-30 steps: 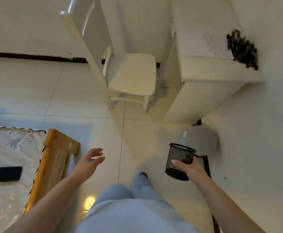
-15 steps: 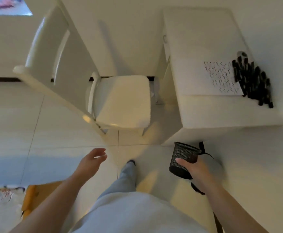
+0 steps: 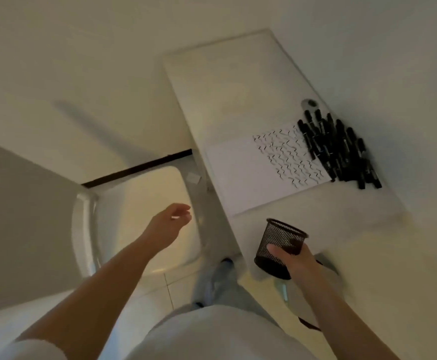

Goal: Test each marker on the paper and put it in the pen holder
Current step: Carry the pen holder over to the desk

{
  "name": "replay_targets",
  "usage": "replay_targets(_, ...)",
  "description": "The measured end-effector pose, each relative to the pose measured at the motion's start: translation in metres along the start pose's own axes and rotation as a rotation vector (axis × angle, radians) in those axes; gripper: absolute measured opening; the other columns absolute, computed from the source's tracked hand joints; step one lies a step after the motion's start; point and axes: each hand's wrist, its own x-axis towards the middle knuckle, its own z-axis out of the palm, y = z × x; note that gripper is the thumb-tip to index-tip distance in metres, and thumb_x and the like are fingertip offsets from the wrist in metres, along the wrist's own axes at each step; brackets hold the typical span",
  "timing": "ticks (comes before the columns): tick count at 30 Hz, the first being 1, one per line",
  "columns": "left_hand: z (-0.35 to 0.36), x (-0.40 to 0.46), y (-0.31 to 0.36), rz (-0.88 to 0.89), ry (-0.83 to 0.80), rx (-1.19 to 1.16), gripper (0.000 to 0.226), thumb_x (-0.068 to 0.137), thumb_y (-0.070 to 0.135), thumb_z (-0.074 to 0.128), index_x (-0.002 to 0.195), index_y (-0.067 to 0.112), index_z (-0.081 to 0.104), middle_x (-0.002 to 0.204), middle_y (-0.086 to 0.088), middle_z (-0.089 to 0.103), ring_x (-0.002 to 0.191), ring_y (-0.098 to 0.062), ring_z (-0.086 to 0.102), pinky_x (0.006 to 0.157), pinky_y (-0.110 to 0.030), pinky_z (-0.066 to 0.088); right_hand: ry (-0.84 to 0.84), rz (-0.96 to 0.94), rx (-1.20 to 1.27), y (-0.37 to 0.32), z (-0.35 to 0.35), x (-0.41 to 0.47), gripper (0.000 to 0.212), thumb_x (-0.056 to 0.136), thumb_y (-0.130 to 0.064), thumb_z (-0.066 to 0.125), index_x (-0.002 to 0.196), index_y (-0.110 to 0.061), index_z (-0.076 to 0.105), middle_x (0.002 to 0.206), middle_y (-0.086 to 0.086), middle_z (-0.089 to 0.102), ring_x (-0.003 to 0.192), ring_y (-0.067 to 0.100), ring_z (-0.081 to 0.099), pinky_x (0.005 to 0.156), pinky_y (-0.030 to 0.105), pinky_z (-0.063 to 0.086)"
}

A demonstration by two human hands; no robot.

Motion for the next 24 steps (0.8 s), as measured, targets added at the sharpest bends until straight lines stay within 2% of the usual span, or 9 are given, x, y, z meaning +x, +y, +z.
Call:
replay_targets(2, 0.009, 0.016, 0.02, -0.017, -0.044, -0.059, 0.023, 0.089, 0.018, 0.056, 0.111, 0.019, 0.059, 0.115, -0.003, 0.062, 0.107, -0.025, 0.057, 0.084, -0.032, 0.043, 0.045, 0.008, 0.011, -0.011, -0.009, 0.014, 0.064, 0.067, -0.035, 0.08, 0.12, -0.014, 0.05, 0.107, 0.001, 0.06, 0.092, 0.02, 0.057, 0.082, 0.032, 0.044)
replay_targets(3, 0.012, 0.024, 0.029, -0.006, -0.071, -0.047, 0.022, 0.09, 0.019, 0.055, 0.111, 0.02, 0.059, 0.114, -0.002, 0.061, 0.106, -0.024, 0.057, 0.084, -0.032, 0.043, 0.077, 0.008, 0.023, -0.017, -0.013, 0.019, 0.063, 0.067, -0.033, 0.08, 0.119, -0.013, 0.051, 0.106, 0.002, 0.06, 0.09, 0.02, 0.056, 0.081, 0.031, 0.044)
replay_targets(5, 0.018, 0.039, 0.043, 0.04, -0.111, 0.04, 0.02, 0.09, 0.023, 0.054, 0.11, 0.024, 0.058, 0.112, 0.003, 0.06, 0.102, -0.017, 0.057, 0.088, -0.029, 0.043, 0.149, 0.011, 0.064, -0.024, -0.022, 0.028, 0.053, 0.066, -0.03, 0.08, 0.109, -0.018, 0.052, 0.099, 0.0, 0.059, 0.08, 0.013, 0.055, 0.075, 0.028, 0.042)
replay_targets(7, 0.022, 0.054, 0.058, 0.105, -0.129, 0.142, 0.018, 0.09, 0.025, 0.054, 0.108, 0.027, 0.057, 0.107, 0.008, 0.059, 0.095, -0.009, 0.056, 0.079, -0.021, 0.042, 0.212, 0.01, 0.11, -0.028, -0.028, 0.037, 0.05, 0.066, -0.027, 0.081, 0.106, -0.019, 0.051, 0.096, -0.001, 0.057, 0.075, 0.008, 0.053, 0.066, 0.024, 0.041)
replay_targets(10, 0.028, 0.076, 0.085, 0.199, -0.209, 0.297, 0.02, 0.091, 0.027, 0.052, 0.11, 0.028, 0.055, 0.107, 0.009, 0.058, 0.094, -0.007, 0.056, 0.072, -0.016, 0.039, 0.284, 0.012, 0.115, -0.035, -0.032, 0.046, 0.074, 0.063, -0.026, 0.083, 0.123, -0.009, 0.044, 0.103, 0.003, 0.053, 0.087, 0.018, 0.051, 0.075, 0.028, 0.041)
replay_targets(13, 0.044, 0.101, 0.117, 0.292, -0.303, 0.416, 0.022, 0.091, 0.028, 0.051, 0.112, 0.027, 0.055, 0.108, 0.011, 0.058, 0.094, -0.006, 0.055, 0.069, -0.014, 0.04, 0.355, 0.01, 0.162, -0.031, -0.037, 0.048, 0.08, 0.061, -0.027, 0.085, 0.124, -0.009, 0.041, 0.109, 0.004, 0.052, 0.093, 0.02, 0.049, 0.078, 0.031, 0.041)
replay_targets(17, 0.084, 0.135, 0.159, 0.462, -0.462, 0.545, 0.023, 0.091, 0.028, 0.051, 0.114, 0.029, 0.055, 0.111, 0.01, 0.06, 0.097, -0.003, 0.055, 0.078, -0.015, 0.04, 0.488, 0.053, 0.254, -0.027, -0.046, 0.045, 0.08, 0.059, -0.027, 0.087, 0.123, -0.012, 0.041, 0.112, 0.004, 0.053, 0.095, 0.02, 0.051, 0.077, 0.032, 0.043)
replay_targets(20, 0.117, 0.166, 0.177, 0.588, -0.591, 0.716, 0.028, 0.091, 0.029, 0.053, 0.119, 0.025, 0.055, 0.119, 0.006, 0.059, 0.108, -0.009, 0.053, 0.091, -0.023, 0.04, 0.613, 0.057, 0.23, -0.027, -0.045, 0.046, 0.085, 0.057, -0.031, 0.086, 0.127, -0.016, 0.038, 0.116, 0.0, 0.051, 0.104, 0.019, 0.051, 0.084, 0.034, 0.046)
replay_targets(24, 0.148, 0.214, 0.19, 0.835, -0.744, 1.055, 0.046, 0.089, 0.035, 0.053, 0.133, 0.028, 0.042, 0.14, 0.004, 0.042, 0.126, -0.015, 0.036, 0.103, -0.032, 0.033, 0.853, 0.075, 0.248, -0.049, -0.033, 0.067, 0.086, 0.052, -0.036, 0.086, 0.123, -0.021, 0.04, 0.116, -0.002, 0.052, 0.106, 0.019, 0.052, 0.084, 0.031, 0.045)
